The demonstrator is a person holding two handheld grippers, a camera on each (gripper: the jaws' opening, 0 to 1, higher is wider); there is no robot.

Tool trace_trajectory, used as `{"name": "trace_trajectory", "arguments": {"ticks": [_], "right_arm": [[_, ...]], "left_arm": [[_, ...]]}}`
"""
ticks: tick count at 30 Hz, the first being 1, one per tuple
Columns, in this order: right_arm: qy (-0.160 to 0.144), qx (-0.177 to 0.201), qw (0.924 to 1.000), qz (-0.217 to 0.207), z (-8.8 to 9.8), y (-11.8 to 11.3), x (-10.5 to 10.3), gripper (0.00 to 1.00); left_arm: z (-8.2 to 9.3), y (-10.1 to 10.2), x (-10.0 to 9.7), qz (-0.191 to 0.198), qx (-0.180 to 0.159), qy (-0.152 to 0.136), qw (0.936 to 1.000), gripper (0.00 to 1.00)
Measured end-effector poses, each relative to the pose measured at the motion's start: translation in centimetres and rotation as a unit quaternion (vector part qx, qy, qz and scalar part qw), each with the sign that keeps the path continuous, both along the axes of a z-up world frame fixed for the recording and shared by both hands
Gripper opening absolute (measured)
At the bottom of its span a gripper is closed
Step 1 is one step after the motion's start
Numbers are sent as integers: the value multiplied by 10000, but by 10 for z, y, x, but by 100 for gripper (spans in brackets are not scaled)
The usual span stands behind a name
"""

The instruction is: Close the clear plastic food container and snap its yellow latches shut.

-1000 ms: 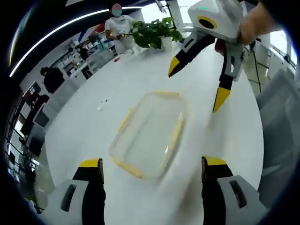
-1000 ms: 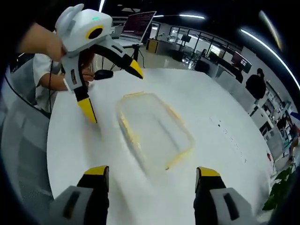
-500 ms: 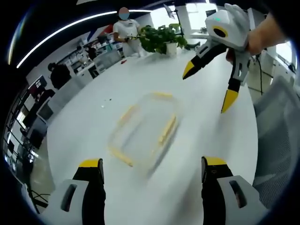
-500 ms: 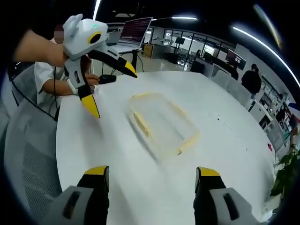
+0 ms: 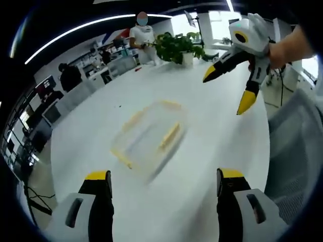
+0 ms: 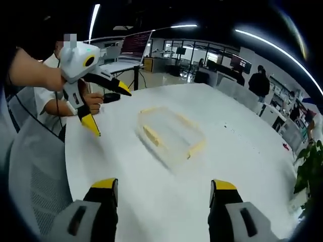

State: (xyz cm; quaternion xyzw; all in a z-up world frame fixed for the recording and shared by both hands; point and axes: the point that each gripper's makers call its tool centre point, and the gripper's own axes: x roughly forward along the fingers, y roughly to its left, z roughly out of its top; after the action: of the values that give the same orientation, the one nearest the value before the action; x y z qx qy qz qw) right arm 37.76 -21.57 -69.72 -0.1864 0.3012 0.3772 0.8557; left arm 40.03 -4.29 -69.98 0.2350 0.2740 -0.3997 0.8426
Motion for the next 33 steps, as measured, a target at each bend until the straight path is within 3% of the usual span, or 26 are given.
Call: {"name": "trace_trajectory", "arguments": {"ticks": [9,11,16,20,33], "right_arm": [[6,86,9998,-157,-6,-10,-22,74],[19,263,9991,-345,-4,-13,-25,73],[24,226,9995,-232,-11,-17,-44,73],[10,318,9988,-384,-12,-28,-54,73],[-258,518,9959,-695,-11,-40,-80,73]], "left_arm": [[-5,18,-26,245,-169,74,9995,84],[-4,20,-36,254,-194,52,9995,84],[-7,28,-51,357,-256,90,9990,83],[-7,35,-65,454,-327,71,9984,82],[-16,43,-111,728,-703,121,9948,82]]}}
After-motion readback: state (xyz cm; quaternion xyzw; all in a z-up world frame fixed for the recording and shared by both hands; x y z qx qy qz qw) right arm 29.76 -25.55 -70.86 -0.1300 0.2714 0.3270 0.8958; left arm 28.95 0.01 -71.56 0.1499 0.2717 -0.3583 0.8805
